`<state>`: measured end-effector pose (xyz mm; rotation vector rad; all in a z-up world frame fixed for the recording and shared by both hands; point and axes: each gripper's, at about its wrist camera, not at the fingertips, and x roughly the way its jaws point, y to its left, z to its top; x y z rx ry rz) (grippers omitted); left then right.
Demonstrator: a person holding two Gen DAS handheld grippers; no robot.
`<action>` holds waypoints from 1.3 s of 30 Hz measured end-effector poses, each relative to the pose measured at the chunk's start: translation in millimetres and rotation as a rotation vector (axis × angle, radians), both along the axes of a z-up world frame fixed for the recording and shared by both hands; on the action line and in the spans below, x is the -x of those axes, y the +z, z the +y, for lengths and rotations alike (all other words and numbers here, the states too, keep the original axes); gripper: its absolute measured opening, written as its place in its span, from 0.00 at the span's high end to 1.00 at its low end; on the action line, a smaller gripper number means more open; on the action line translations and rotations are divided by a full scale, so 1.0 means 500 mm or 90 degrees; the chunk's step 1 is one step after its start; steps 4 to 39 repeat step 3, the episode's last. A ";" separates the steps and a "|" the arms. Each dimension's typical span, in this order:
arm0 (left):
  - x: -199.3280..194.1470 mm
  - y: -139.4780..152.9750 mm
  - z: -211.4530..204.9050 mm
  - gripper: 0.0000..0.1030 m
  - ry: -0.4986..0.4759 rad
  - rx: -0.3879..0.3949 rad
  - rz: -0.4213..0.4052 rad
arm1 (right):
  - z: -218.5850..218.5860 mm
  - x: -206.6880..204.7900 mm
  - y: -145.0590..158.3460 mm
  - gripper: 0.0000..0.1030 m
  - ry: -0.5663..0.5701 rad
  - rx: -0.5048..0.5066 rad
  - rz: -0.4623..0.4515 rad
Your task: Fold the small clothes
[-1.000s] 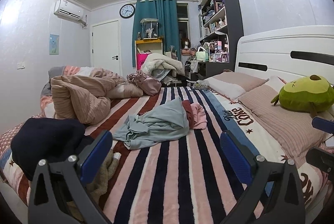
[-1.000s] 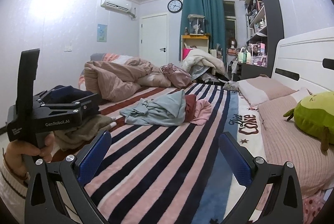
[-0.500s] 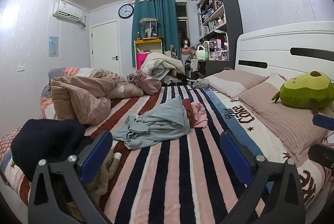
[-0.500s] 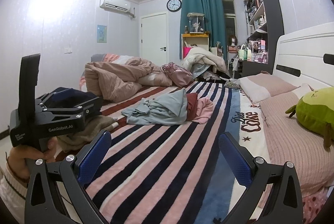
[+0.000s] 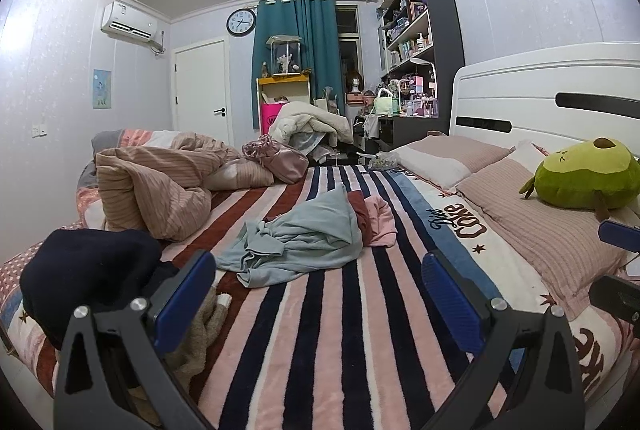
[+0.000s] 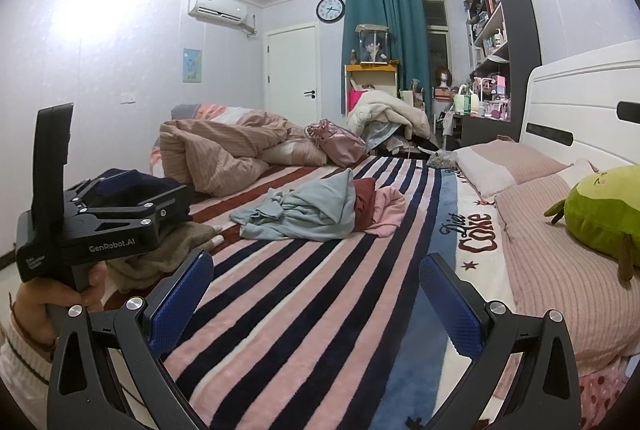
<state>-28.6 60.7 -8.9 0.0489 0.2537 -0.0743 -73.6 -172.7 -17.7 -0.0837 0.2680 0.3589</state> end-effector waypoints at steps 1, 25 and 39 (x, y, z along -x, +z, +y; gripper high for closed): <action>0.000 0.000 0.000 0.01 0.000 0.000 0.000 | 0.000 0.000 0.000 0.00 0.000 0.000 0.000; 0.000 0.000 0.000 0.01 0.001 0.000 0.000 | 0.001 0.000 0.000 0.00 0.000 0.000 0.000; 0.000 0.000 0.000 0.01 0.001 0.000 0.000 | 0.001 0.000 0.000 0.00 0.000 0.000 0.000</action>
